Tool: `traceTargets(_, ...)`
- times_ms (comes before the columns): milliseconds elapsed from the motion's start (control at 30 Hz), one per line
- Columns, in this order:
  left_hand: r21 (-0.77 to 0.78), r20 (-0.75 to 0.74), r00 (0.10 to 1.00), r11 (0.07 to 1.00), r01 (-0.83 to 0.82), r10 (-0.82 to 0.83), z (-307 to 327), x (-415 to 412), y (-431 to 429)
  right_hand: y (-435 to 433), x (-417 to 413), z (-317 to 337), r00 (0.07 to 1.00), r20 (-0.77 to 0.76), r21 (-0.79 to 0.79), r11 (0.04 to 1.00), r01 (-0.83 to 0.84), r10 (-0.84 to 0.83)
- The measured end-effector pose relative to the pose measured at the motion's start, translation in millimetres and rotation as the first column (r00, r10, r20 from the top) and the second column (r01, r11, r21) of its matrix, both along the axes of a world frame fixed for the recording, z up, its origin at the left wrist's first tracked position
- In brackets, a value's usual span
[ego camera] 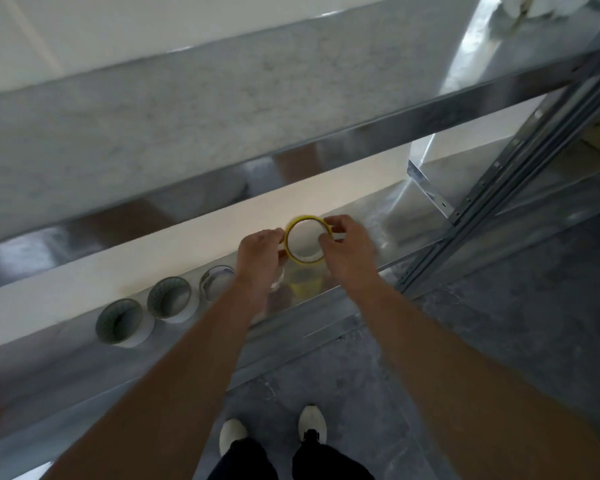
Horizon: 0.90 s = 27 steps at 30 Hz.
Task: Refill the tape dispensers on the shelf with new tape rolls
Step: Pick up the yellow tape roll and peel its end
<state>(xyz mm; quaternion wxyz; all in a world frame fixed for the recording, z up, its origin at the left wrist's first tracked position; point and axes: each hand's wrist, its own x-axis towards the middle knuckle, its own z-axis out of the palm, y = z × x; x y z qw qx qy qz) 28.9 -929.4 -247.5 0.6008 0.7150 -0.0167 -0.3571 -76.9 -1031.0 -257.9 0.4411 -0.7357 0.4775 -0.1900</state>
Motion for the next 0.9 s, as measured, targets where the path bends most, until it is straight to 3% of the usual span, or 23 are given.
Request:
traceTargets(400,-0.011,0.154,0.988,1.000,0.029,-0.027,40.6,5.0,98.1,79.8,11.5,43.4,0.998,0.057,-0.109,0.994,-0.005,0.011)
traceTargets(600,0.028,0.412,0.900,0.989,0.146,-0.145,59.3,-2.7,168.6,145.8,10.7,61.7,0.998,0.036,-0.223,0.974,-0.043,0.053)
traceTargets(900,0.015,0.550,0.818,0.982,0.190,-0.167,60.3,-25.1,278.8,255.1,-4.8,92.0,0.996,0.087,-0.304,0.953,-0.005,0.033)
